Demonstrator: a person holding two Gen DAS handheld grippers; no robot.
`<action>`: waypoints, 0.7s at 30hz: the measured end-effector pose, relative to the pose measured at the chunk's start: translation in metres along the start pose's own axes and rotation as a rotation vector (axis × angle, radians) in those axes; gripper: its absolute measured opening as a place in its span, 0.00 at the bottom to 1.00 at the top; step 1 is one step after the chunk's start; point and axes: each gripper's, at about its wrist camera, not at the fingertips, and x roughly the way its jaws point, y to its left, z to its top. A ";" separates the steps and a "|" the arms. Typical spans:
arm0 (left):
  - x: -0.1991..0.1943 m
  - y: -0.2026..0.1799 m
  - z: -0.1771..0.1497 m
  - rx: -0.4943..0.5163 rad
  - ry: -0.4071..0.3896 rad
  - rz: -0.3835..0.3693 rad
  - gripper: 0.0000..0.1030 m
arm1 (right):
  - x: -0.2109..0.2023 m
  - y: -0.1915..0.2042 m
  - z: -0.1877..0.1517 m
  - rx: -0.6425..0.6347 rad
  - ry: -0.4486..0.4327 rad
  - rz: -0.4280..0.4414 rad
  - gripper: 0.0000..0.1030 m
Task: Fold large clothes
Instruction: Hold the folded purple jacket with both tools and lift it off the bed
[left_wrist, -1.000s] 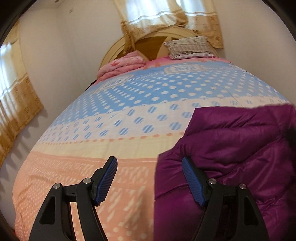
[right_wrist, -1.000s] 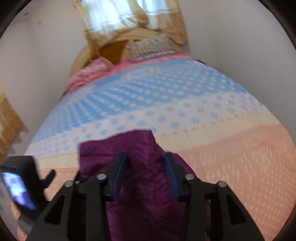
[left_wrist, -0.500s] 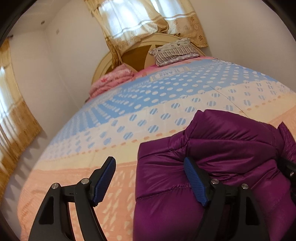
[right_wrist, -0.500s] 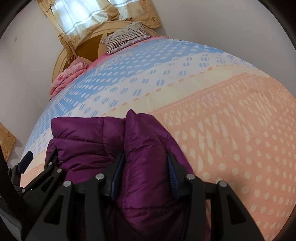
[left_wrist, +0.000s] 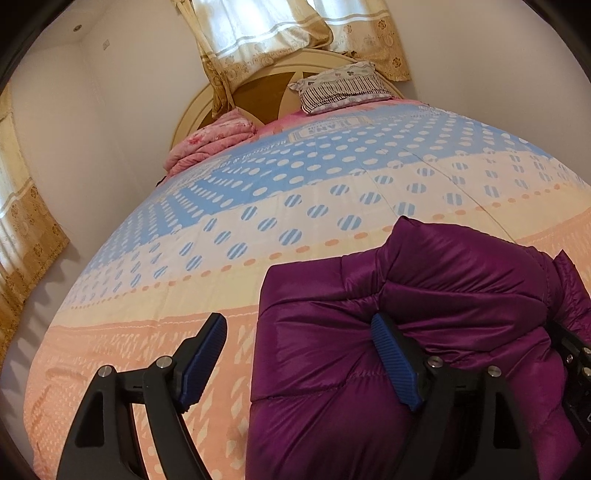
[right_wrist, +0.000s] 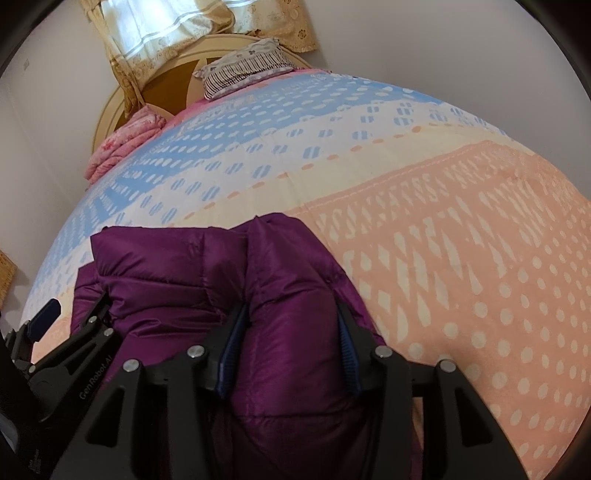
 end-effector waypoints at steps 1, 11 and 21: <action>0.000 0.001 -0.001 0.000 0.003 -0.004 0.80 | 0.001 0.000 0.000 -0.001 0.000 -0.003 0.47; 0.002 0.001 -0.002 -0.001 0.010 -0.006 0.81 | 0.000 0.004 -0.005 -0.022 -0.017 -0.038 0.47; 0.002 0.001 -0.002 0.000 0.011 -0.005 0.81 | 0.002 0.009 -0.005 -0.040 -0.015 -0.062 0.48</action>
